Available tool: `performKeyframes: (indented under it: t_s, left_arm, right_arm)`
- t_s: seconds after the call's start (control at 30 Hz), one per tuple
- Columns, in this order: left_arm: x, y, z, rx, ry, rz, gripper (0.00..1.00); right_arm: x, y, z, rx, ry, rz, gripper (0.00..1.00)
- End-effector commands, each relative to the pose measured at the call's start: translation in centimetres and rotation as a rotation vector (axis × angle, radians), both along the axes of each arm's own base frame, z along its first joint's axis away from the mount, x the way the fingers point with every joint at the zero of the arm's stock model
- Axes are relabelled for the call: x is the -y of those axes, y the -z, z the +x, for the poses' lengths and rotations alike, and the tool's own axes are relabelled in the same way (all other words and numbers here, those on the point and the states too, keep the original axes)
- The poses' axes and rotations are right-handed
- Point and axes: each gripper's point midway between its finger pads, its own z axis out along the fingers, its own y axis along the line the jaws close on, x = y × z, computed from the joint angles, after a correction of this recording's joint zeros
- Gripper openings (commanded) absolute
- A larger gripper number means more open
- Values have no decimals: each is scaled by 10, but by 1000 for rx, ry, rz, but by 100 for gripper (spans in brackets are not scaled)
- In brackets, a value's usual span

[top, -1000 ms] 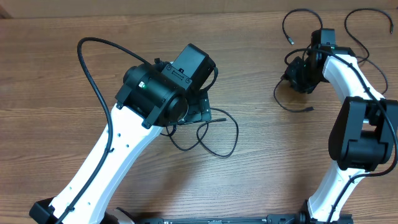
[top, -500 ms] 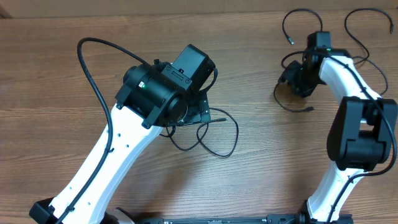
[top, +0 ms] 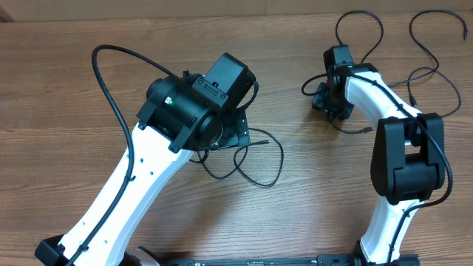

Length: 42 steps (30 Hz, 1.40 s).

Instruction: Untangle cables

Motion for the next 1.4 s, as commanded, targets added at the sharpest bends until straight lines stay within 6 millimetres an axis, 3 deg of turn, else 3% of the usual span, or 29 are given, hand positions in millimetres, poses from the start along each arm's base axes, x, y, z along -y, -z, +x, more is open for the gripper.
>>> performKeyframes:
  t_s: [0.0,0.27,0.43,0.6,1.1,1.37]
  left_arm:
    - [-3,0,2,7,-4,12,99]
    - [-3,0,2,9,-4,12,100]
    - [-3,0,3,11,-4,10,100]
    - [-3,-1,3,11,-4,10,100]
    - [-5,-1,6,26,-9,23,100]
    - [-5,-1,6,26,-9,21,100]
  right_arm:
    - [11,3,-3,-6,9,-51,32]
    - [8,23,-21,-49,2,-28,22]
    - [2,24,-22,-58,-35,-1,4]
    - [3,19,-26,-82,-34,-3,4]
    - [3,-25,-26,-65,-34,-1,4]
    - [2,-31,-14,-7,-34,4,4]
